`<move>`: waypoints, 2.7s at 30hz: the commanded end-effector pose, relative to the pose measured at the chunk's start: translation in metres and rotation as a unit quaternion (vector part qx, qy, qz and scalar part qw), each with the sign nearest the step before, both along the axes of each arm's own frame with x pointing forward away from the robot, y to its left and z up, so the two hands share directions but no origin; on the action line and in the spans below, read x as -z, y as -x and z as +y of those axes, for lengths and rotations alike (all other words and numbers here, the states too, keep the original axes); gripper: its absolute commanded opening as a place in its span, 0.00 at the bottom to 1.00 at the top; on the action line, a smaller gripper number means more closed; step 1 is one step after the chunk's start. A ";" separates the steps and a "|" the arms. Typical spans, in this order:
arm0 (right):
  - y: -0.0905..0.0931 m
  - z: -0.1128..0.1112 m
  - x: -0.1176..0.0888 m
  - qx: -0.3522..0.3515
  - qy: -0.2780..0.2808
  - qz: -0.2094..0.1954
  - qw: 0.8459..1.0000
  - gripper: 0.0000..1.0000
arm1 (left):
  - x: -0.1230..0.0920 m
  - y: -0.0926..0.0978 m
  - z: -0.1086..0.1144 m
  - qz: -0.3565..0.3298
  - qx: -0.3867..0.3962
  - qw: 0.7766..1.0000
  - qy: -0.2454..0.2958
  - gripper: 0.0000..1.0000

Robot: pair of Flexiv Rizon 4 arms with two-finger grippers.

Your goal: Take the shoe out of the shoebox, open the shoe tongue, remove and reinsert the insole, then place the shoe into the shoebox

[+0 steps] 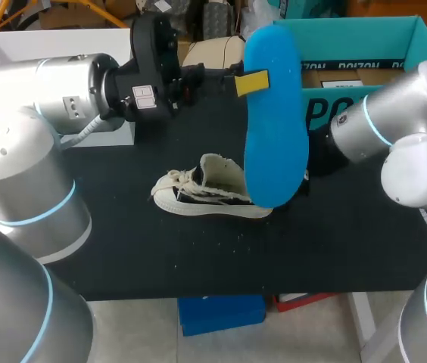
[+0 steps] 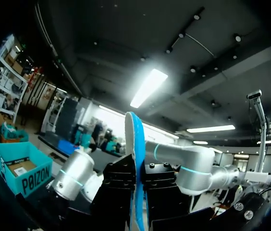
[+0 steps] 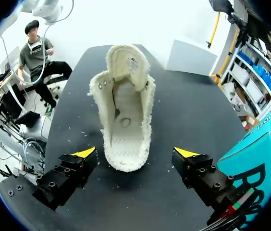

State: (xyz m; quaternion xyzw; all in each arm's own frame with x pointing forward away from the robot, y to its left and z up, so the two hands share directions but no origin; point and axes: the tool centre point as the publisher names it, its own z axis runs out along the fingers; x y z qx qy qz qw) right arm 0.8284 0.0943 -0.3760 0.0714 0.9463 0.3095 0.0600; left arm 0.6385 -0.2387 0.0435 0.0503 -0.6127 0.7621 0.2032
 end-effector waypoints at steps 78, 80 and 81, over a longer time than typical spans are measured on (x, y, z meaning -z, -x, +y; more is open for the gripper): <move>0.006 0.039 0.022 0.011 0.080 0.028 0.996 1.00 | 0.001 0.001 -0.001 0.000 -0.002 1.000 0.000 0.00; 0.005 0.038 0.025 0.010 0.058 0.022 0.998 1.00 | 0.001 0.001 -0.001 0.000 -0.002 1.000 0.000 0.00; 0.005 0.038 0.027 0.011 0.045 0.019 0.999 1.00 | 0.001 0.001 -0.001 0.000 -0.002 1.000 0.000 0.00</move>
